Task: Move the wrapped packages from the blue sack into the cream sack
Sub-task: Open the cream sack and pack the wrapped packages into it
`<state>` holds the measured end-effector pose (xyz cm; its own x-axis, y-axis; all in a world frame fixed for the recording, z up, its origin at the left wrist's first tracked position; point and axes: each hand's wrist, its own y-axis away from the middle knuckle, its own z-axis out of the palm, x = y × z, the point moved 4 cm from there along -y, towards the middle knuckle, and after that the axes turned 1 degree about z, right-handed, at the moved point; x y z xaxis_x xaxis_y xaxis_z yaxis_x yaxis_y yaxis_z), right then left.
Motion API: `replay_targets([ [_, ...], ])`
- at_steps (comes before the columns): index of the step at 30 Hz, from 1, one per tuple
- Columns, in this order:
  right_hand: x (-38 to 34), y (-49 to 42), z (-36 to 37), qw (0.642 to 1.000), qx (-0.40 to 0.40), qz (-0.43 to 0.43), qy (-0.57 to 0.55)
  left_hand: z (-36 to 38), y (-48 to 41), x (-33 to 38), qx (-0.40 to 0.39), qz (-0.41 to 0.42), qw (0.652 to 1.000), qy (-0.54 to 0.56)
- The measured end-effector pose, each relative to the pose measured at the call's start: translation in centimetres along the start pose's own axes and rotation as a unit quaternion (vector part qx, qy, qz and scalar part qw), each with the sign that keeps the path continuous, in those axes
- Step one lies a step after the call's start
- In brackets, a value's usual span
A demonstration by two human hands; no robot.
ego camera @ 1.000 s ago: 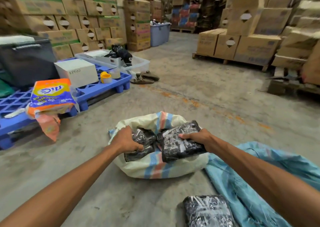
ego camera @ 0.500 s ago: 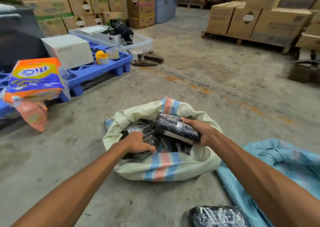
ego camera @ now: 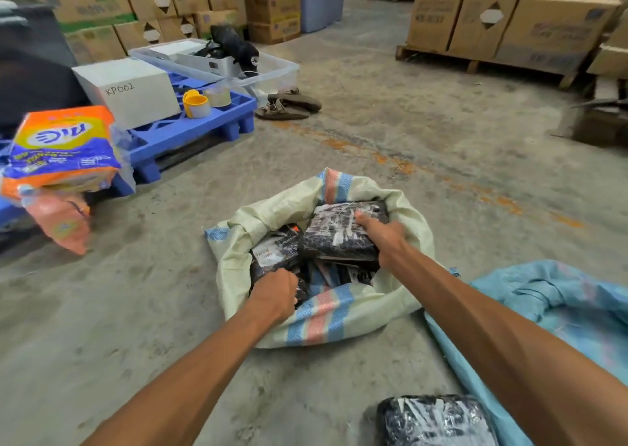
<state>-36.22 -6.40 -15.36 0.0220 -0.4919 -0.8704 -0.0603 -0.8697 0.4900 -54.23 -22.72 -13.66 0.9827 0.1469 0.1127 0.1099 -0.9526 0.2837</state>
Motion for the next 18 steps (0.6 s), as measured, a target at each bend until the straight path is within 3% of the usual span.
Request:
replay_targets([
  [4, -0.3, 1.1, -1.4, 0.999, 0.025, -0.021, 0.023, 1.4, 1.2, 0.9, 0.031, 0.048, 0.993, -0.099],
  [8, -0.6, 1.6, -1.4, 0.995, 0.057, -0.052, 0.059, 3.4, 1.7, 0.9, 0.086, 0.131, 0.963, -0.218],
  [13, -0.6, 0.5, -0.9, 0.986, 0.090, -0.083, 0.118, 4.7, 1.4, 0.1, 0.151, 0.148, 0.948, -0.236],
  [15, -0.6, 1.0, -0.6, 0.968, 0.116, -0.106, 0.196, 5.9, 2.0, 0.6, 0.145, 0.156, 0.950, -0.229],
  [18, 0.3, 2.1, -0.1, 0.913, 0.147, -0.146, 0.352, 7.9, 2.2, 0.5, 0.121, 0.119, 0.969, -0.178],
])
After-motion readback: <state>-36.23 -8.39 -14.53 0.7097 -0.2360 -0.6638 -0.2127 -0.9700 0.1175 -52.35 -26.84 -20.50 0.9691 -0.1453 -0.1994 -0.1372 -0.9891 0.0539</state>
